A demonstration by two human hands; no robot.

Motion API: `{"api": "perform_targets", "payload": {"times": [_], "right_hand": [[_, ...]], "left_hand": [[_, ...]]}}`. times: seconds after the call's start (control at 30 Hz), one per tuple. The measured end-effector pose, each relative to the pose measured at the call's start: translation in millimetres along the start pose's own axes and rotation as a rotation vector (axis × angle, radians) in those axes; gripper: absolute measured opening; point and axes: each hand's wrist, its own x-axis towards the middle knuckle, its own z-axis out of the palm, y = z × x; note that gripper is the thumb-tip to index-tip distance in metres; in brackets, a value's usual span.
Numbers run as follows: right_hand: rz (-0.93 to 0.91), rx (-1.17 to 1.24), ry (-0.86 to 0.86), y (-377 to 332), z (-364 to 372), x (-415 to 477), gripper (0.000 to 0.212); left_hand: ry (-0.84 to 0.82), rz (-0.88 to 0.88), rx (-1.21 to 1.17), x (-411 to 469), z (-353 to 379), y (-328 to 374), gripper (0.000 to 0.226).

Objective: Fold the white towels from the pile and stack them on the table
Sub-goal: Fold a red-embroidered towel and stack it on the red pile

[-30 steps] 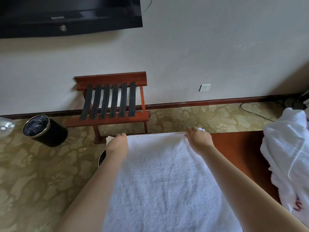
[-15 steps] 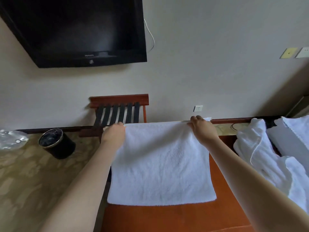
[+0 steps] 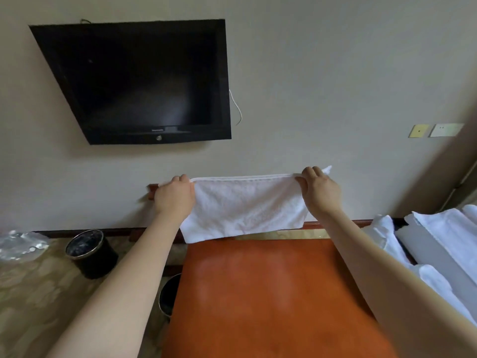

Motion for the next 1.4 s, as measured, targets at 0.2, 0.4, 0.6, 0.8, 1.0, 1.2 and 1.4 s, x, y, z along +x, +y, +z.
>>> {"api": "perform_targets", "payload": {"times": [0.2,0.4,0.6,0.8,1.0,1.2,1.4], "right_hand": [[0.123,0.176,0.256,-18,-11,-29,0.019],[0.127,0.203,0.434,-22,-26,-72,0.012],[0.096,0.108,0.434,-16,-21,-91,0.011],[0.140,-0.006,-0.011,10,27,-103,0.022],[0.211,-0.033,-0.333,42,87,-102,0.018],[0.256,-0.023,-0.417,51,132,-74,0.016],[0.297,0.028,-0.422,54,168,-68,0.016]], "left_hand": [[0.215,-0.029,-0.190,-30,-25,11,0.028],[0.470,-0.094,-0.358,-72,-29,16,0.027],[0.498,-0.117,-0.340,-83,-16,19,0.027],[-0.168,-0.193,-0.152,-76,41,27,0.022],[-0.465,-0.203,-0.084,-60,95,38,0.028],[-0.518,-0.125,0.018,-23,137,44,0.031],[-0.578,-0.073,0.069,-5,174,40,0.026]]}}
